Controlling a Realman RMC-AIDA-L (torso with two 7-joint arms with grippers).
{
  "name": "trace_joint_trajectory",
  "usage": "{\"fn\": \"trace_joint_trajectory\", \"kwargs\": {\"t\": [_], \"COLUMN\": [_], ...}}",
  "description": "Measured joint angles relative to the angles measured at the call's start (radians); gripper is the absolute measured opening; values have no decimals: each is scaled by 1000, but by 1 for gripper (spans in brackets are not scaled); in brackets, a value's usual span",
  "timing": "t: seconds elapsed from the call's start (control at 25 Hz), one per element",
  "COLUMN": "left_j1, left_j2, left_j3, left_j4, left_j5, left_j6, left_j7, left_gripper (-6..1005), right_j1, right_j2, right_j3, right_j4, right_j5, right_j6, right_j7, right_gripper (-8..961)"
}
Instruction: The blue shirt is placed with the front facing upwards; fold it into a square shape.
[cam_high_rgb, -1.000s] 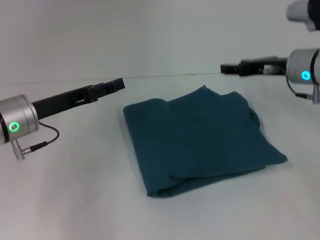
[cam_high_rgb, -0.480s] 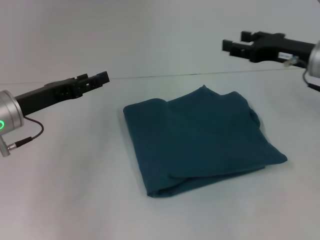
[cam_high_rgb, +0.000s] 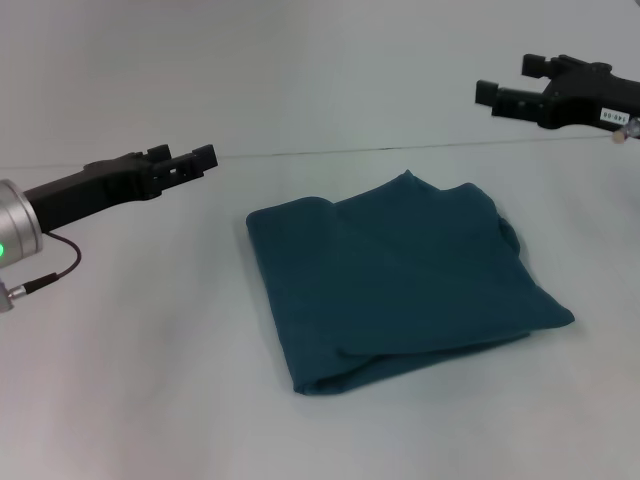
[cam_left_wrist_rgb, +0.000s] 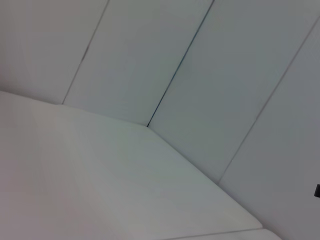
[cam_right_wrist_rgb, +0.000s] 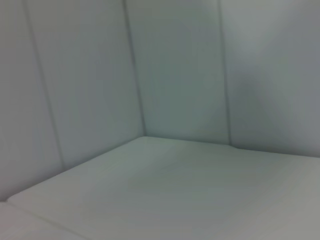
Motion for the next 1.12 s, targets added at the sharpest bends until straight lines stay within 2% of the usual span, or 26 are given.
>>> {"fn": "trace_joint_trajectory", "kwargs": {"t": [0.16,0.44,0.72,0.92,1.12], "left_j1": [0,3,3,-5,-17], "left_j2": [9,38,54,74,90], "left_j3": [-1,5,8,34,99], "left_j4": [-1,7,19,14,5], "left_j5": [0,7,8,18,32], "left_j6": [21,48,96,242,339], "left_j7": [29,48,108,195,243], "left_gripper": [870,867,865,863,862], "right_j1": [-9,-13,-34,-42,-32], "right_j2": [-9,-20,-2,5,34], "right_j3": [5,5,1,-1,-4], "right_j4": [-21,-35,-101,-167,-231], "right_j5": [-2,-60,-110,-155,-274], "right_j6": [-115,-210,-298,-438,-556], "right_j7": [-23,-17,-25,-23,-17], "right_gripper": [946,946,946,946,946]}}
